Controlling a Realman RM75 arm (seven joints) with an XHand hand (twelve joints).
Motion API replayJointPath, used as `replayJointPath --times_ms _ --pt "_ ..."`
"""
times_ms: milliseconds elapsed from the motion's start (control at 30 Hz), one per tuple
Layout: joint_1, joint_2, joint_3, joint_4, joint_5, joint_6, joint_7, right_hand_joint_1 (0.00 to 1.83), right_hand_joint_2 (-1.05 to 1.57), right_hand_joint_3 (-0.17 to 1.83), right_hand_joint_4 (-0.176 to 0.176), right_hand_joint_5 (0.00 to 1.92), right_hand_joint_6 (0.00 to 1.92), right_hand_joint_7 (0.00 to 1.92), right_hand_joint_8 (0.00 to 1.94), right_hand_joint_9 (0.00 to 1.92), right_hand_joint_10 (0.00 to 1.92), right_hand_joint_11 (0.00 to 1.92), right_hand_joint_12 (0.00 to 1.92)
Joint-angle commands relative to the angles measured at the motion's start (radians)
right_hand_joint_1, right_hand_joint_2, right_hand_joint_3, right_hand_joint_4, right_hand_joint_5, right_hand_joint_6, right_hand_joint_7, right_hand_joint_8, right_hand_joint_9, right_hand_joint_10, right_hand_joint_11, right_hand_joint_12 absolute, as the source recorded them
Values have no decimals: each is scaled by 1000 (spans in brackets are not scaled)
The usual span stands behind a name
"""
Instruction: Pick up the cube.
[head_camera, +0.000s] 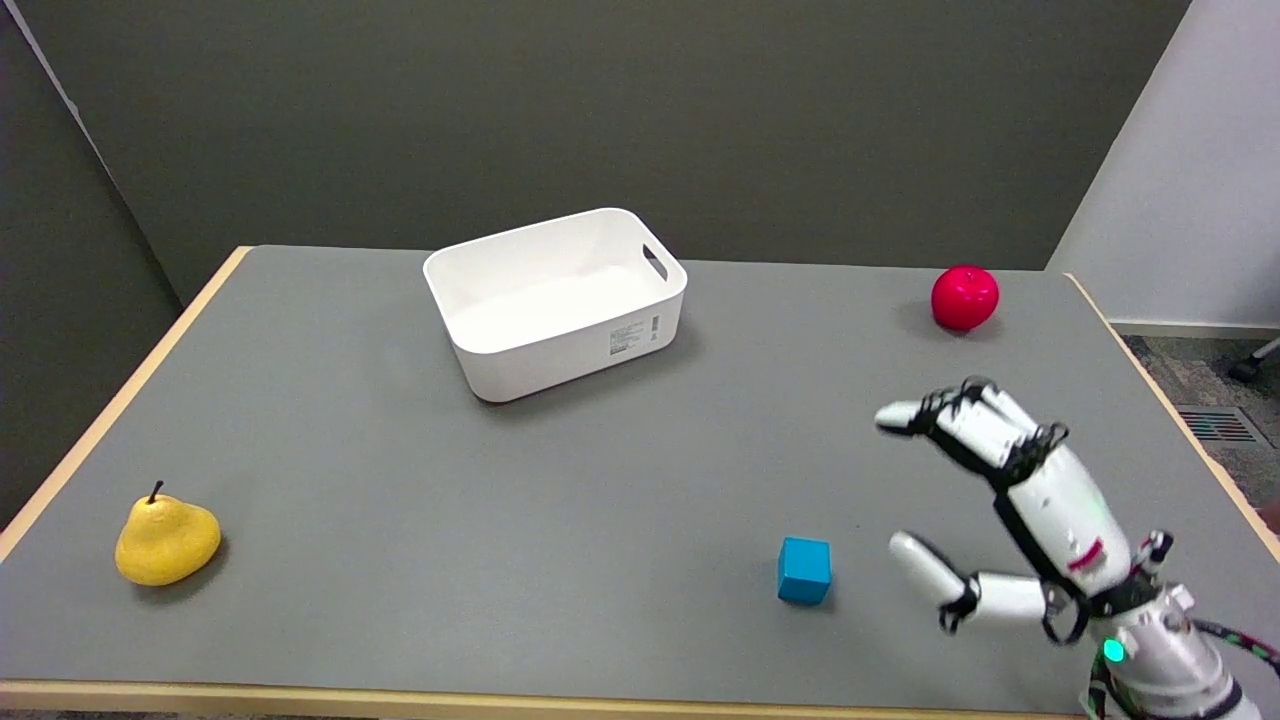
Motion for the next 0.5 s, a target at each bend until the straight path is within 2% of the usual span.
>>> replayJointPath --times_ms 33,500 --pt "-29 -82 -110 -112 -197 137 -91 415 673 853 63 355 665 499 527 415 1015 176 1334" --pt "-28 -75 -113 -97 -219 110 -124 463 665 858 57 360 675 510 548 422 1035 178 1347"
